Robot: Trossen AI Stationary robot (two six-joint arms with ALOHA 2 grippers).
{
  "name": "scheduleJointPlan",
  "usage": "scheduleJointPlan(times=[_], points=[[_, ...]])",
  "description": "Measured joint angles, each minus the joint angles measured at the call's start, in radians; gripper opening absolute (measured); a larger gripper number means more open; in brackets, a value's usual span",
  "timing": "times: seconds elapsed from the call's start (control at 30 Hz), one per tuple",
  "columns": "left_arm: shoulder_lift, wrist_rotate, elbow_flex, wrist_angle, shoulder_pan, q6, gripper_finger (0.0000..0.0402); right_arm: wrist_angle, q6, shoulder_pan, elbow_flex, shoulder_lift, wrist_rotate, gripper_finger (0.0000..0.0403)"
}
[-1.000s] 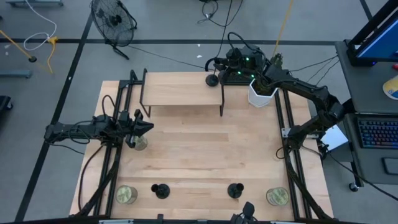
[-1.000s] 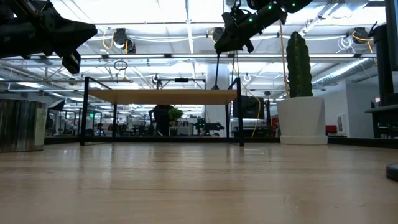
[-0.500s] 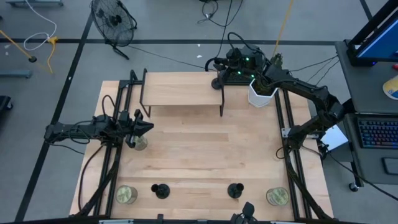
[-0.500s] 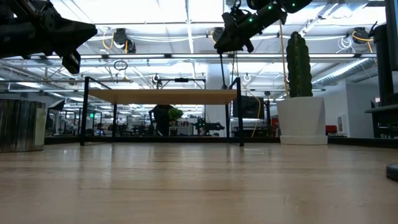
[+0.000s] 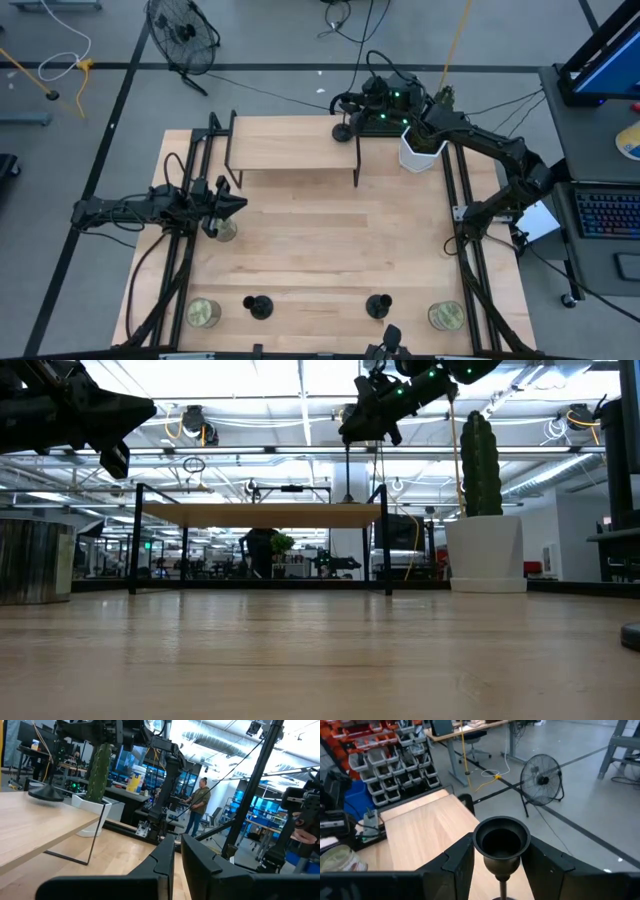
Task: Pick & Place candle stick holders
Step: Put the top black candle holder on the shelf
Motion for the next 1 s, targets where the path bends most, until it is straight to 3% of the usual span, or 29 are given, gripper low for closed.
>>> scheduleJointPlan(times=[1.0], points=[[0.0,0.001,0.0,0.0,0.0,0.0,0.0037,0.118,-0.03,-0.003,-0.054,0.013,0.025,0.0155]])
